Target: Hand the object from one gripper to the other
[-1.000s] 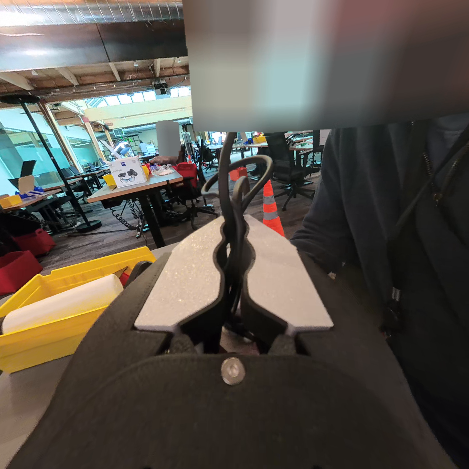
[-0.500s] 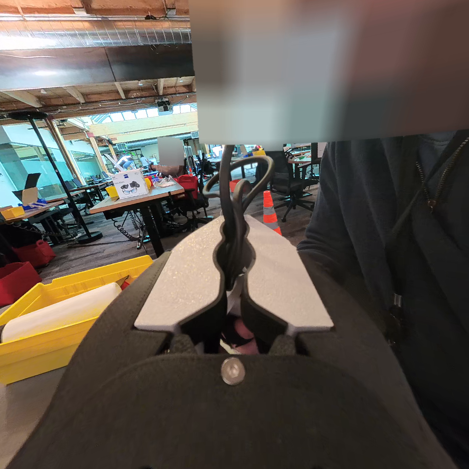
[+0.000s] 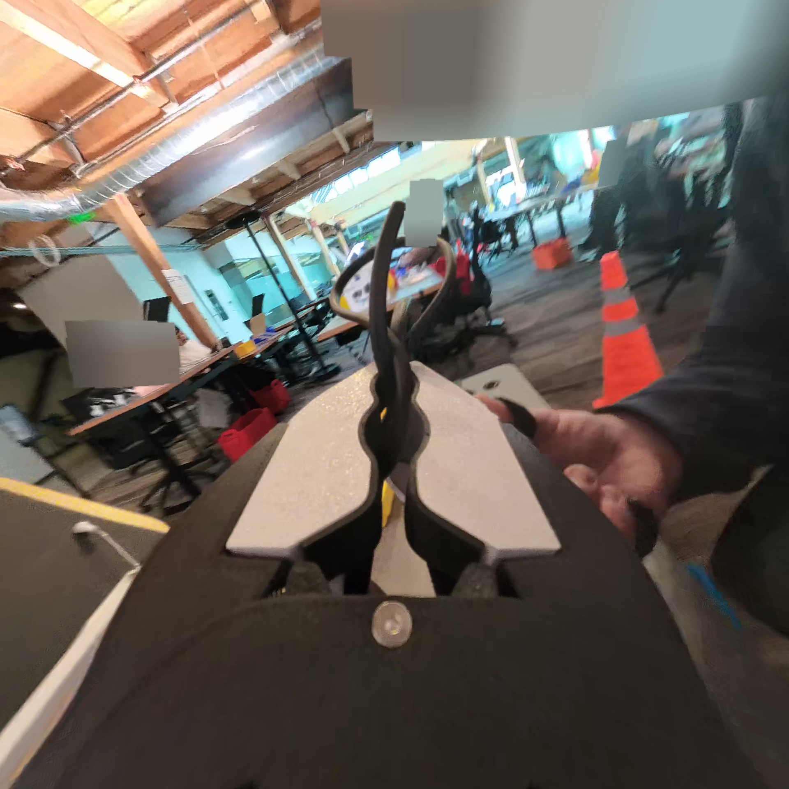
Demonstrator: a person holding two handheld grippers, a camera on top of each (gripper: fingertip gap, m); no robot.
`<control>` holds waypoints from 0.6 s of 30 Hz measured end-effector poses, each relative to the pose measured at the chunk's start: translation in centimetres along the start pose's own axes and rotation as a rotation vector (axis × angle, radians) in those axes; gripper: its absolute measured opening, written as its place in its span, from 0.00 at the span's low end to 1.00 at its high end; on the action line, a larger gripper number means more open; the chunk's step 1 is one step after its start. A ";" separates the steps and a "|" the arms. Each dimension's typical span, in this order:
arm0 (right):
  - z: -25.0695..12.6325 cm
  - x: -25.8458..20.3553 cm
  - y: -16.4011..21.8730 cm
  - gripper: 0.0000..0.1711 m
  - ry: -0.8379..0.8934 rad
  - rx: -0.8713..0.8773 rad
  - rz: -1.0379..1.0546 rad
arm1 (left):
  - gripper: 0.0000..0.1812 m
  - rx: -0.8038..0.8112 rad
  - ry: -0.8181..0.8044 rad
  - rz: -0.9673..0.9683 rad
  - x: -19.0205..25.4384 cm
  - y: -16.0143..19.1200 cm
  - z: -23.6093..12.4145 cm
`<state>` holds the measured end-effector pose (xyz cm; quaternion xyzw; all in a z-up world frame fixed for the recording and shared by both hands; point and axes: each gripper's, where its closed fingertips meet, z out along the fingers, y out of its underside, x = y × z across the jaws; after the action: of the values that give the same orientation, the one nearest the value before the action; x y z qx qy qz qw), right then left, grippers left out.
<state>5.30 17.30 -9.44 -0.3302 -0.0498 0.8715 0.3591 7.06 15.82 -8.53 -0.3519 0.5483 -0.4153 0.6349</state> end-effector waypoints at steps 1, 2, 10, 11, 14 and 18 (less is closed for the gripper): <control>0.1 -0.3 0.0 0.15 -0.004 0.001 0.000 | 0.04 -0.030 -0.011 0.045 0.3 0.2 0.2; 0.2 -0.4 -0.1 0.15 -0.003 0.003 -0.004 | 0.04 -0.046 -0.027 0.094 0.5 0.2 0.4; 0.2 -1.5 -0.4 0.15 -0.031 0.054 -0.024 | 0.04 -0.133 -0.142 0.392 1.3 -0.8 1.4; 0.1 -1.4 -0.4 0.13 -0.031 0.050 -0.022 | 0.04 -0.142 -0.145 0.418 1.5 -0.9 1.5; -0.2 -1.0 0.1 0.20 -0.028 0.049 0.015 | 0.04 -0.154 -0.190 0.515 1.7 -1.4 1.8; -0.3 -1.4 0.6 0.30 -0.055 0.053 0.036 | 0.04 -0.170 -0.199 0.570 2.1 -1.6 2.1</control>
<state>5.87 15.91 -9.17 -0.2971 -0.0305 0.8877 0.3503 9.08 13.22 -7.67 -0.2745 0.5928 -0.1367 0.7447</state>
